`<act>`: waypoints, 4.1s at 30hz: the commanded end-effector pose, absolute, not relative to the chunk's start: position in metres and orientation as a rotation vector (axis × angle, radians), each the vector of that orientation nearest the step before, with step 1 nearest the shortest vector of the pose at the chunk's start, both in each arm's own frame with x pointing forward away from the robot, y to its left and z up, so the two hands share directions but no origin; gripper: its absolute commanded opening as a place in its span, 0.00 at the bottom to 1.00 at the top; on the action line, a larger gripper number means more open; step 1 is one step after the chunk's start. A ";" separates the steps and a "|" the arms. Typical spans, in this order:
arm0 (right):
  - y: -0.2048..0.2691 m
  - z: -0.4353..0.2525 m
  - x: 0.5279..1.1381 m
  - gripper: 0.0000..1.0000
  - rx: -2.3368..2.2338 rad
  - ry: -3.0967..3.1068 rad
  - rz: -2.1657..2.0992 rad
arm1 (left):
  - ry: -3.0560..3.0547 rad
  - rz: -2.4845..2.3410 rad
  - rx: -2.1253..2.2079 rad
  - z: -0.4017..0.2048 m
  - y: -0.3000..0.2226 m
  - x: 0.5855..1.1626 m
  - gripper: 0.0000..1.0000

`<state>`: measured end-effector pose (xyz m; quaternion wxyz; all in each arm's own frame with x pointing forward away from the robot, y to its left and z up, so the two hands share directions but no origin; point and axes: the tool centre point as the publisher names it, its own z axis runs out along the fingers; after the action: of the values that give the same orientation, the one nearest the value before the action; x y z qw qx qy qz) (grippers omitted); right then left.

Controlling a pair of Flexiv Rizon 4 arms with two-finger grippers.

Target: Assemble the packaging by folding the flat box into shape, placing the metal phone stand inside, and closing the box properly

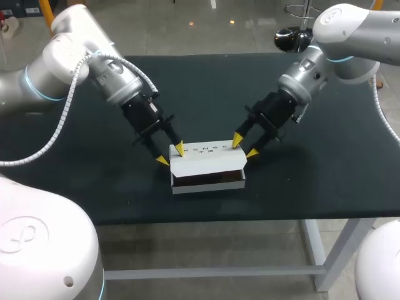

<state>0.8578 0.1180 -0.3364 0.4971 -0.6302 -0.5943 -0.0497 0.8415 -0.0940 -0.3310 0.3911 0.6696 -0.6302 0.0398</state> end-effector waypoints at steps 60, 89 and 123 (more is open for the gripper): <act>0.127 -0.331 0.868 0.48 -1.461 -1.358 -0.004 | -1.488 -0.071 1.583 -0.325 -0.090 0.850 0.50; 0.129 -0.326 0.866 0.47 -1.467 -1.339 0.013 | -1.448 -0.130 1.528 -0.315 -0.086 0.863 0.49; 0.135 -0.322 0.874 0.47 -1.462 -1.327 0.039 | -1.404 -0.154 1.520 -0.306 -0.089 0.875 0.47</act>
<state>0.8683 0.1300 -0.3210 0.5473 -0.6222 -0.5596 0.0112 0.8706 -0.0844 -0.3048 0.5059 0.6335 -0.5825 -0.0591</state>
